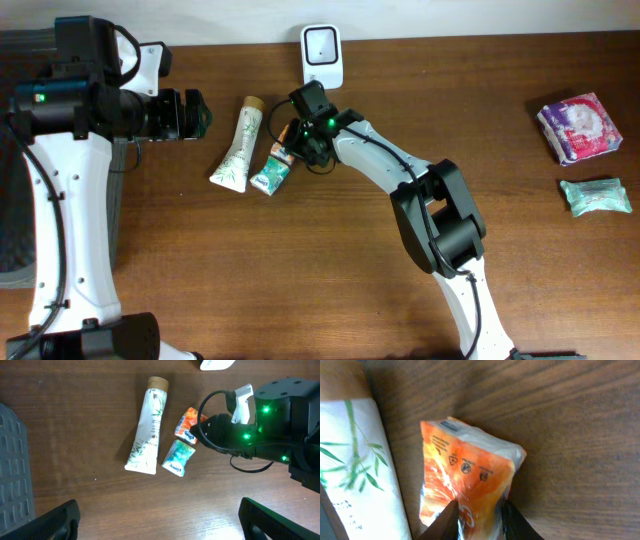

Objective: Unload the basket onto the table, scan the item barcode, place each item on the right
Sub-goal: 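Reach the right gripper to the orange packet and grasp it, then lift the orange packet and hold it in front of the scanner, then carry the orange packet to the right edge and release it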

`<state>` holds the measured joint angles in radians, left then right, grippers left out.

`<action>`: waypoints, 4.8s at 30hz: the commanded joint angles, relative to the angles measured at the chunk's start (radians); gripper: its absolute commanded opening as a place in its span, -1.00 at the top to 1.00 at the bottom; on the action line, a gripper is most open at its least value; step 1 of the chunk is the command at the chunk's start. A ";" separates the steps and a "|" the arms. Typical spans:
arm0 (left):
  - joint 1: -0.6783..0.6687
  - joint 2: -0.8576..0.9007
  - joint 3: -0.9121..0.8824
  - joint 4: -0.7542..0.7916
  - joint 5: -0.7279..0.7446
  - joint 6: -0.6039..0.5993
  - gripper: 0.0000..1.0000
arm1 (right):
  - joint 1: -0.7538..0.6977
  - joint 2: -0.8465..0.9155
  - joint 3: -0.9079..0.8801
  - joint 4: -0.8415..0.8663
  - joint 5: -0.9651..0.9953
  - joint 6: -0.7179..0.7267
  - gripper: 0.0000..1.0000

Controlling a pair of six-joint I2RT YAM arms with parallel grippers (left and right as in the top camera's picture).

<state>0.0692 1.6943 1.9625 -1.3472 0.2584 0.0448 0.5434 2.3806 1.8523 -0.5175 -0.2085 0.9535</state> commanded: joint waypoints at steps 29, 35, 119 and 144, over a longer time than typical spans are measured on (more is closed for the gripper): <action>-0.001 0.001 0.003 -0.001 0.011 0.001 -0.98 | -0.495 -0.032 0.039 -0.444 -1.272 -1.240 0.92; -0.001 0.001 0.003 -0.001 0.011 0.001 -0.98 | -0.485 -0.041 0.211 -0.444 -1.344 -1.268 0.92; -0.001 0.001 0.003 -0.001 0.011 0.001 -0.98 | -0.169 0.145 0.422 0.238 0.430 -1.913 0.92; -0.001 0.001 0.003 -0.001 0.011 0.001 -0.98 | -0.623 -0.146 0.425 -0.564 0.680 -0.482 0.92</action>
<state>0.0692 1.6943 1.9625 -1.3479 0.2588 0.0448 0.0093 2.2601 2.2742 -0.9634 0.4496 0.1436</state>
